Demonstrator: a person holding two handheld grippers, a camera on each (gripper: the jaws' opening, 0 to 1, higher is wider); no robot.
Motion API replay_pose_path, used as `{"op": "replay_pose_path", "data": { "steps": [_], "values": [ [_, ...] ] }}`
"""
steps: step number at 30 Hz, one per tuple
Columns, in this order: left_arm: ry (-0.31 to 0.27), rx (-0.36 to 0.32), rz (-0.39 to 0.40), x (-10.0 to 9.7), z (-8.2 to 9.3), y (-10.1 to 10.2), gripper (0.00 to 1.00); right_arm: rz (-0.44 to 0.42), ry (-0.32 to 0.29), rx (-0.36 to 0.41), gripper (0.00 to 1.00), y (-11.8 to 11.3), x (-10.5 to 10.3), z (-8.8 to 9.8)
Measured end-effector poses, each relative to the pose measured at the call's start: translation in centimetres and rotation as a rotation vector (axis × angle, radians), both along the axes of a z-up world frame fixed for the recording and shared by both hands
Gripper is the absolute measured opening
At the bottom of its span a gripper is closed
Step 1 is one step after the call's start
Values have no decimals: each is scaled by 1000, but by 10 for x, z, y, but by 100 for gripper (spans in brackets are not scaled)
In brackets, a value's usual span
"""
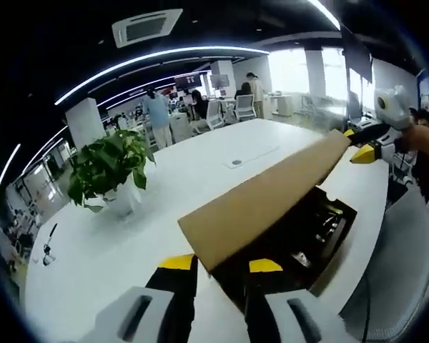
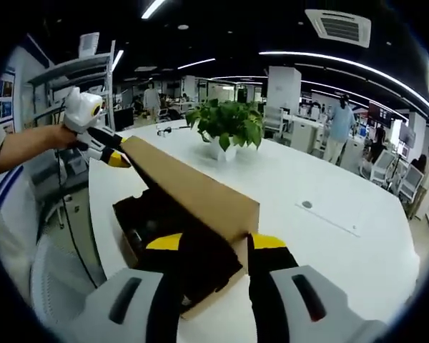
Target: Operate the shoe box by opening the lid, removing the specified soft item, and placing it in the target area until the item is outside and the box remains undamaged.
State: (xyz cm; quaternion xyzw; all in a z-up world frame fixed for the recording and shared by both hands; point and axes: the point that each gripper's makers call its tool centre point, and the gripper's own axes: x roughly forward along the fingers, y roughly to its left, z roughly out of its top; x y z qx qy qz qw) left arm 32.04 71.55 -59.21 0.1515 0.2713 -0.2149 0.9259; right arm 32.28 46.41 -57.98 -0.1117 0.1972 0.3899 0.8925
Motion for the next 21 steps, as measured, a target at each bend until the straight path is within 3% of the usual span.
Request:
{"op": "replay_pose_path", "data": {
  "steps": [14,21],
  "values": [
    [-46,29,73,28,12,11,6,-23,-22,10,30,1,26,8],
    [-49,30,81,39,13,15,5,-63,-66,-13,24,-2,39,9]
  ]
}}
